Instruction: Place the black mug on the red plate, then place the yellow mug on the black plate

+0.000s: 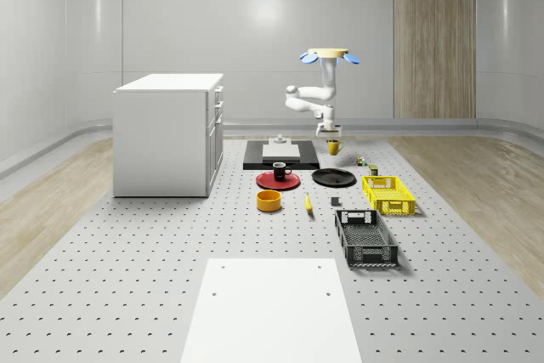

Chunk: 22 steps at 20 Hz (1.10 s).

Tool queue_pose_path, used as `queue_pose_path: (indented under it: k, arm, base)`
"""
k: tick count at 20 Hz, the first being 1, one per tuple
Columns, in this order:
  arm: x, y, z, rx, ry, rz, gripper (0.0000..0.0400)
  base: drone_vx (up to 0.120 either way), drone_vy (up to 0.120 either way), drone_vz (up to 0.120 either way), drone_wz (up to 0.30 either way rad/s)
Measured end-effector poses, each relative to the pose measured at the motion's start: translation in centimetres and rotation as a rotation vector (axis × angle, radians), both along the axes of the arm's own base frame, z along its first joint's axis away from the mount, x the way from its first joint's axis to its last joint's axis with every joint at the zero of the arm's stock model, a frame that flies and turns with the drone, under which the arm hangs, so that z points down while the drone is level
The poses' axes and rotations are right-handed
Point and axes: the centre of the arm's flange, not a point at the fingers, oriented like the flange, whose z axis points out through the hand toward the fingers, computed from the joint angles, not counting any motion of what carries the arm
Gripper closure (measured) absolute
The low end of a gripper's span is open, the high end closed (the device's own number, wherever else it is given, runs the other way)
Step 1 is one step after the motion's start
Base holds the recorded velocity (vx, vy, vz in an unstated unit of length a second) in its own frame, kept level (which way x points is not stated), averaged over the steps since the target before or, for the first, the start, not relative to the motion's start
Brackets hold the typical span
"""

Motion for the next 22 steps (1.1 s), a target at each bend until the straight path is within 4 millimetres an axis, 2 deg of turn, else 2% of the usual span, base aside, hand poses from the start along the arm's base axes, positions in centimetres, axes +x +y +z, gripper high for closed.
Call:
queue_pose_path:
  k: [7,10,22]
  arm:
    - [0.0,0.0,0.0,0.0,0.0,0.0,0.029]
    - [0.0,0.0,0.0,0.0,0.0,0.0,0.029]
    - [0.0,0.0,0.0,0.0,0.0,0.0,0.029]
  base:
    - [0.12,-0.011,0.0,0.0]
    - [0.12,-0.093,0.0,0.0]
    - [0.12,0.0,0.0,0.0]
